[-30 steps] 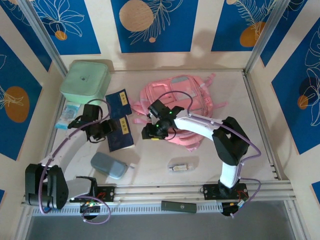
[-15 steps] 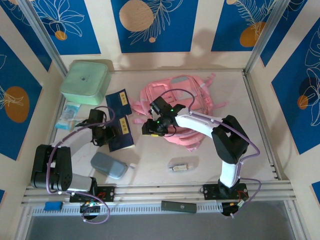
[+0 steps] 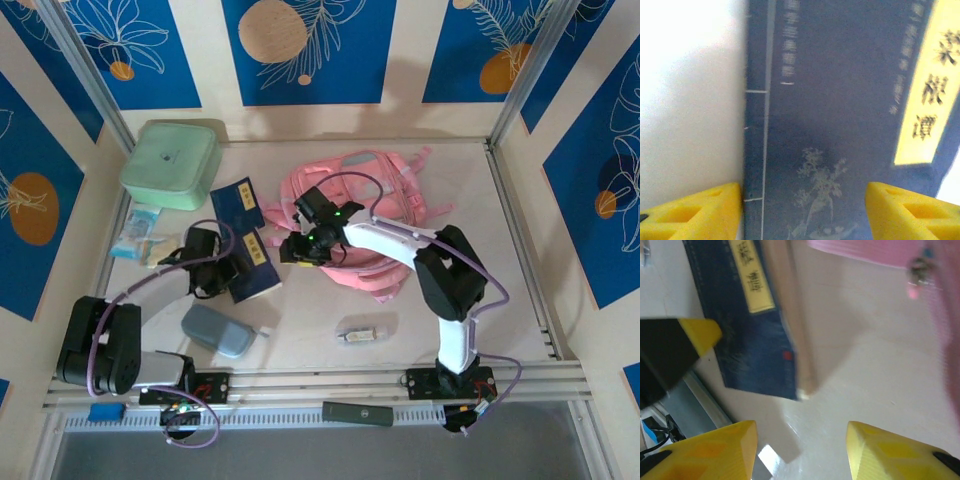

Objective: Pack the student bag
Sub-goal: Rotate the book at the center of the table, then pick up the book from the center of the table.

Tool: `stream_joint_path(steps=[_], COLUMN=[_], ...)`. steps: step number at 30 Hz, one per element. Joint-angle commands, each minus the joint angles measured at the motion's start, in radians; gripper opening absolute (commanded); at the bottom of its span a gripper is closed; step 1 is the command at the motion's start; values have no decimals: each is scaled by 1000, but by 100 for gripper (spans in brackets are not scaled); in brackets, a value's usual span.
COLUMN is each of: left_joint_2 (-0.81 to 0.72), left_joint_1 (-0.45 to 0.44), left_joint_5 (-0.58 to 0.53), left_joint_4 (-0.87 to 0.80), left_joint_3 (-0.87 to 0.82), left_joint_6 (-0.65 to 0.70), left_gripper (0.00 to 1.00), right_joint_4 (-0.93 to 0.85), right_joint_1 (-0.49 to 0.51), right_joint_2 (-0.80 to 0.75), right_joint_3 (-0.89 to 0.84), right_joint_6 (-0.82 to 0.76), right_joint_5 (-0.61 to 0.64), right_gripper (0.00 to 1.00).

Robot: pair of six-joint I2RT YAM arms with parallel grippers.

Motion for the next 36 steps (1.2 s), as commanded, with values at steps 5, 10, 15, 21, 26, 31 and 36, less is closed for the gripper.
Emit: stream_joint_path(steps=[5, 10, 15, 21, 26, 31, 36], left_joint_2=[-29, -38, -10, 34, 49, 73, 82], left_joint_1=[-25, -24, -26, -29, -29, -29, -30], left_joint_5=[-20, -26, 38, 66, 46, 54, 54], left_joint_4=[-103, -91, 5, 57, 52, 68, 71], left_joint_3=[40, 16, -14, -24, -24, -28, -29], left_joint_6=[39, 35, -4, -23, -13, -13, -10], left_gripper=[66, 67, 66, 65, 65, 64, 64], right_joint_4=[-56, -106, -113, -103, -106, -111, -121], right_joint_1=[48, 55, 53, 57, 64, 84, 89], right_joint_2=[158, 216, 260, 299, 330, 327, 308], right_joint_3=[160, 226, 251, 281, 312, 335, 347], right_joint_6=[-33, -58, -70, -83, -86, -104, -115], right_joint_5=[1, 86, 88, 55, 23, -8, -14], right_gripper=[54, 58, 60, 63, 64, 63, 64])
